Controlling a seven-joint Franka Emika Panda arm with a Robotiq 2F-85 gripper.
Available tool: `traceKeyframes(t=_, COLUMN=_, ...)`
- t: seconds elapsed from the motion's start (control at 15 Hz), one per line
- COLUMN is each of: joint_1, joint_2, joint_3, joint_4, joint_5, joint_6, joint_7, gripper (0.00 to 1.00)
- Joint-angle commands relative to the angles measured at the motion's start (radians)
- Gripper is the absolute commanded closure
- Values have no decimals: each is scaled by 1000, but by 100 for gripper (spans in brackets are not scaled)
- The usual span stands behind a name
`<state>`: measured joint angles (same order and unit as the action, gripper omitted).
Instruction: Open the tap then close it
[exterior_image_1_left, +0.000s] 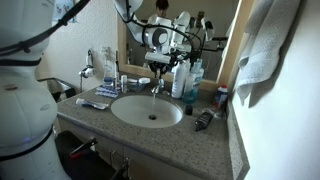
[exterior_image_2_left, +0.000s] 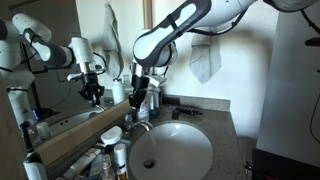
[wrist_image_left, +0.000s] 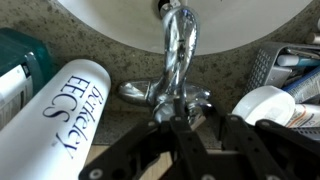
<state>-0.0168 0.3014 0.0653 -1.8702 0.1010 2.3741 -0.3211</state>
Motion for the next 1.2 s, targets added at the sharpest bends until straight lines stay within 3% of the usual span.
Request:
traceKeyframes(t=0.0, joint_1=-1, joint_2=-45, joint_3=12, joint_4=-4, joint_5=8, joint_6=-15, joint_7=4, gripper=92)
traceKeyframes(t=1.13, joint_1=-5, joint_2=-56, joint_3=3, joint_4=-18, joint_5=-2, joint_6=-42, joint_7=12, gripper=92)
